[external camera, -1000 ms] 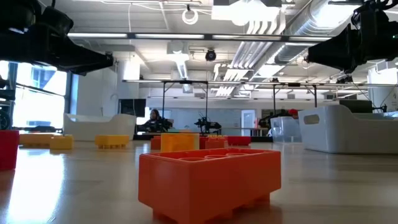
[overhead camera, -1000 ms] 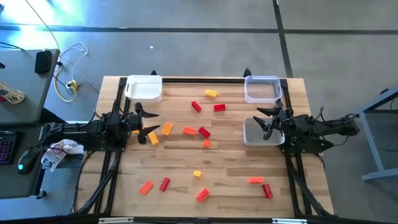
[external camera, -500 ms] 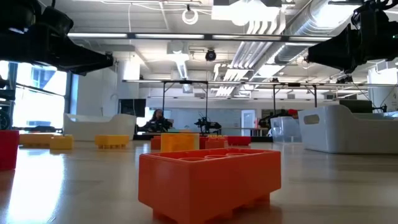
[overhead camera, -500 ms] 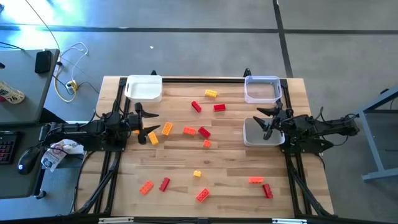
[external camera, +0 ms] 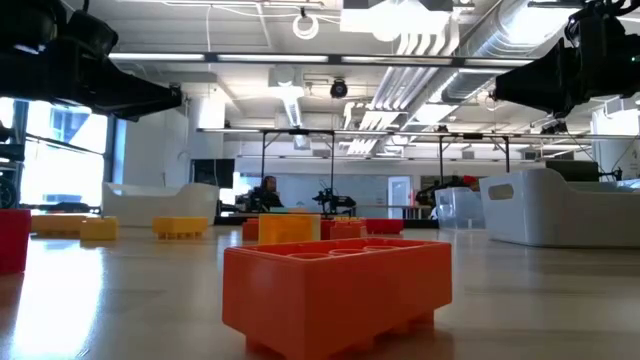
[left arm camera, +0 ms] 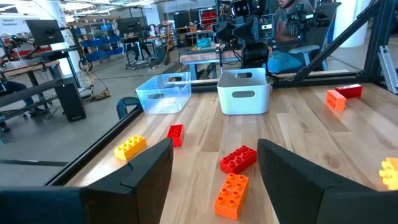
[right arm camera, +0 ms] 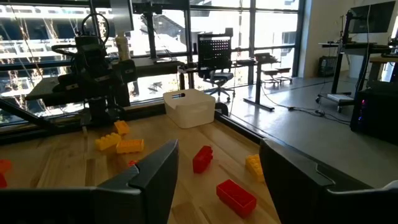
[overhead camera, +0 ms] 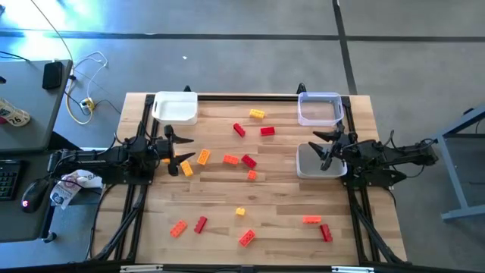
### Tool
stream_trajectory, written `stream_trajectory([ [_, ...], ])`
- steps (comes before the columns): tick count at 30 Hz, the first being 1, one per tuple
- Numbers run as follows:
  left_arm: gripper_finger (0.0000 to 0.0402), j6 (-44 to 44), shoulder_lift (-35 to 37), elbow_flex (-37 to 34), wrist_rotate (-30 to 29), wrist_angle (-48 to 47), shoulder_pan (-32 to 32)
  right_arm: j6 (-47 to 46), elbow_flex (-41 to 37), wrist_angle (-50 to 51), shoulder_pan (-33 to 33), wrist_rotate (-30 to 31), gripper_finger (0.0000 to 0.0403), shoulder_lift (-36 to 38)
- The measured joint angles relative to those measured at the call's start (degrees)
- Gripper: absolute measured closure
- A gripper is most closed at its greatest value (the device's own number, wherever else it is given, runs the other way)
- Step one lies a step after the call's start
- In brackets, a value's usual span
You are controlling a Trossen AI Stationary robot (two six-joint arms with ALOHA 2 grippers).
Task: Sort & place blocks by color
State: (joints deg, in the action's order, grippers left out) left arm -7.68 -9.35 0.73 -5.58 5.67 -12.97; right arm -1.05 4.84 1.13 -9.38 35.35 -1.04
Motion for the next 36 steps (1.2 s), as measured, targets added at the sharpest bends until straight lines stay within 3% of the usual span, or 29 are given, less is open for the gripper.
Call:
stream_trajectory([
  [27, 0.0181, 1.29, 0.0, 0.0, 0.02, 0.15, -0.01, -0.38, 0.0, -0.02, 0.0, -0.03, 0.0192, -0.01],
  [33, 0.0181, 5.87, -0.02, -0.02, 0.02, 0.17, -0.02, -5.33, 0.0, -0.07, 0.02, -3.18, 0.0192, -0.02],
  [36, 0.0181, 5.99, -0.02, 0.0, 0.03, 0.17, -0.01, -9.46, 0.0, -0.07, 0.02, -7.88, 0.0192, -0.02],
])
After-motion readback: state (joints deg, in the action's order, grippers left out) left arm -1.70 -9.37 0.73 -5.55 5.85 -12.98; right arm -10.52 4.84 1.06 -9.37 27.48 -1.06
